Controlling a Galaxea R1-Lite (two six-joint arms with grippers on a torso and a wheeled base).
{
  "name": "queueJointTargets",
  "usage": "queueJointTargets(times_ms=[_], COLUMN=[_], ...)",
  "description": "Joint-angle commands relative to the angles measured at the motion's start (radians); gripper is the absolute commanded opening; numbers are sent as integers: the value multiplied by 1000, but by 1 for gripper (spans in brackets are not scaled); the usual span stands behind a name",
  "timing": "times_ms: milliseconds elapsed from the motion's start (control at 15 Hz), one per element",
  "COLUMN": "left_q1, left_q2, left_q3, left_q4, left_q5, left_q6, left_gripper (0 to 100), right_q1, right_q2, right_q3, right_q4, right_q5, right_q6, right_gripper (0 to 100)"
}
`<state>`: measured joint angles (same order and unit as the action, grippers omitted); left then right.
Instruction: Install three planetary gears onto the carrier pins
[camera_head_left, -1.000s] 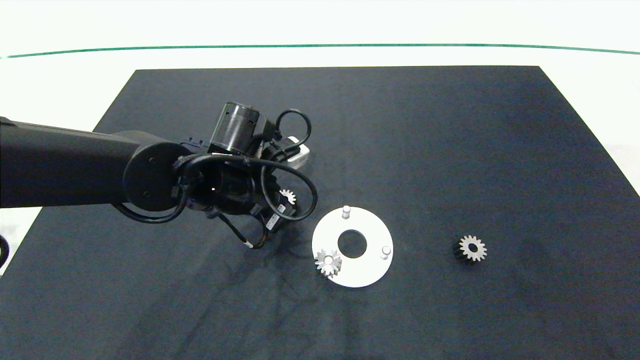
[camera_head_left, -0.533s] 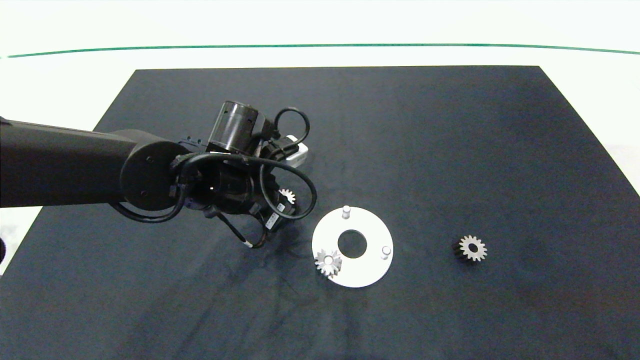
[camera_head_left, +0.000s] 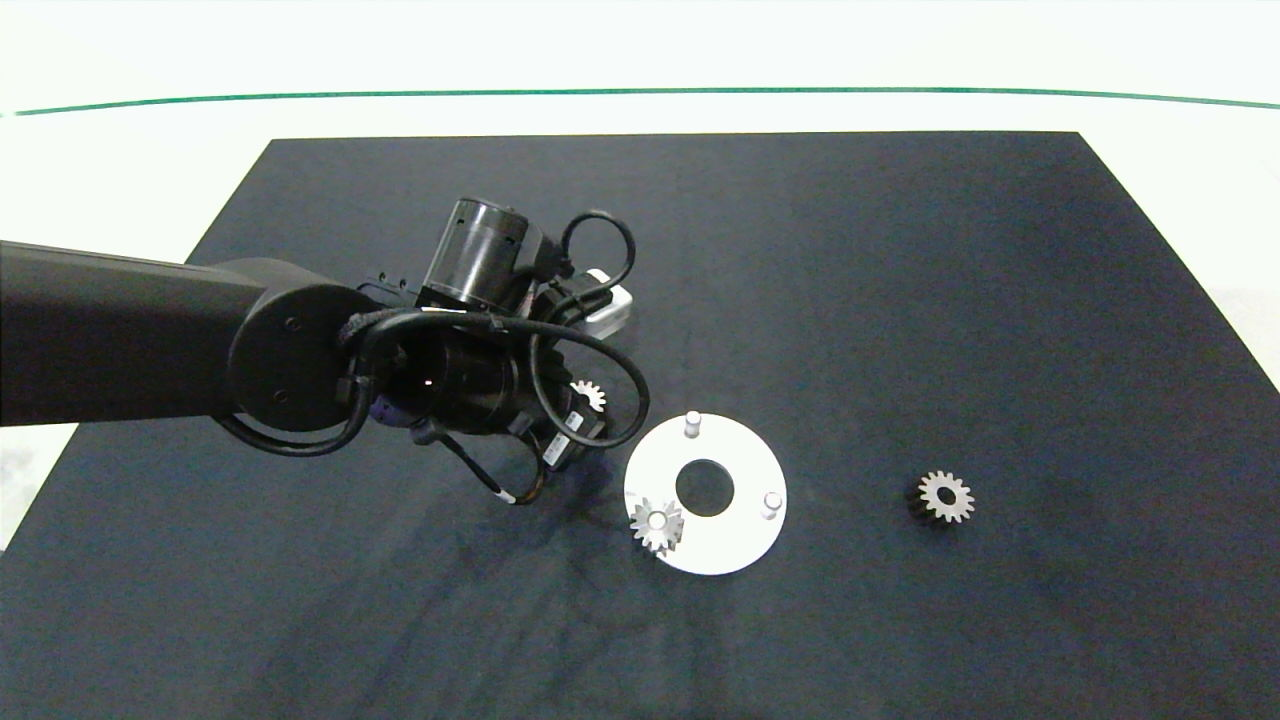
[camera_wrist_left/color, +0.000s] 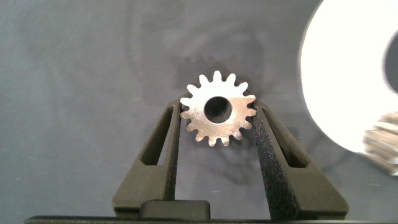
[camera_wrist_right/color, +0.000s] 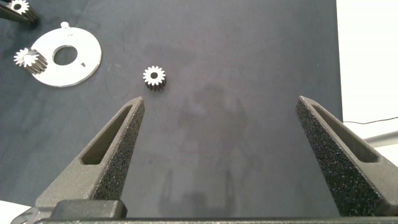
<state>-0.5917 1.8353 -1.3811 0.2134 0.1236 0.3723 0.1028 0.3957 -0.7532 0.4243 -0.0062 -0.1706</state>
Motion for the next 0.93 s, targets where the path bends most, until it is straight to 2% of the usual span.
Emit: queueJointTargets(times_ms=[67,200,467,733,933], left_q1=[-46,-80,-163,-200,-212], left_q2=[-22,-27,-13,18,48], left_q3=[4,-3,-41,-72,-92], left_q4=[-2,-2,-2,-2,0], left_q5=[8,11,65,88,94], left_q6=[-15,-15,-20,-21,-21], left_gripper=[4,4,4,4,4], right_q1=[0,0,0,0,0], right_q2=[0,0,0,-2,0], right_q3=[0,0,-3,-3,-2], right_q4=[2,2,2,2,2], right_q5=[0,0,0,0,0], right_q6=[-1,-1,-1,0,-1], right_gripper=[100,100,100,100,100])
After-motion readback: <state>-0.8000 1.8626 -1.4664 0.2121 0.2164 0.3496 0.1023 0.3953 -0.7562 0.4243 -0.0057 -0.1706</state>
